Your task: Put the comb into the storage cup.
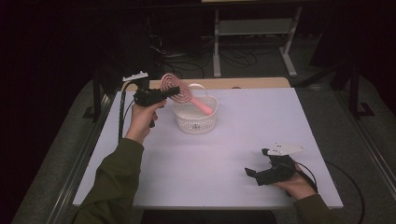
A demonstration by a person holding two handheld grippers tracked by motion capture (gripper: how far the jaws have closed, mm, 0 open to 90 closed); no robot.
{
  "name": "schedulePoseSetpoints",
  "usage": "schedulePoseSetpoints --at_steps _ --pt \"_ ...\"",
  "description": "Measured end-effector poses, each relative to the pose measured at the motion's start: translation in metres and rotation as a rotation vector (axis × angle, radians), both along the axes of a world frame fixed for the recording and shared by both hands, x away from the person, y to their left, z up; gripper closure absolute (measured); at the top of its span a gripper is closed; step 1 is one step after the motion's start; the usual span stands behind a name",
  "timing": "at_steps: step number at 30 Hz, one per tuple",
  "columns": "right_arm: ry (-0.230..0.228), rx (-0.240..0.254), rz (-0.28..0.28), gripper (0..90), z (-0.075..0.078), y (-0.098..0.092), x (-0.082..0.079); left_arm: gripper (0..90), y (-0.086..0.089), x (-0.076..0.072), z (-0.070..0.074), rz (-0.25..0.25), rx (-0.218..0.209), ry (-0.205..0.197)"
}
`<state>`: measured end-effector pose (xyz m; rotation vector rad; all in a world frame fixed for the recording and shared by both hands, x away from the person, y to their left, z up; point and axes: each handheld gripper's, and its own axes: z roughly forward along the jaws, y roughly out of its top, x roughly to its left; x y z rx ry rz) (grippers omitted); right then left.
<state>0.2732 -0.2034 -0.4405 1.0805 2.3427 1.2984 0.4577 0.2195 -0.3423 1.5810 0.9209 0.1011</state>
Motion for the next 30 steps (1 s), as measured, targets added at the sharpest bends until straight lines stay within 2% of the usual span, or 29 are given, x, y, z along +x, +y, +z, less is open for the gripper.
schedulePoseSetpoints --at_steps 11,30 --pt "0.000 -0.004 0.004 0.0 0.000 0.000 0.000 65.4 -0.009 0.001 -0.014 0.010 0.016 0.023" --pt "-0.001 -0.002 0.000 0.0 0.000 -0.001 -0.001 65.2 -0.018 0.003 -0.024 0.003 0.055 0.044"
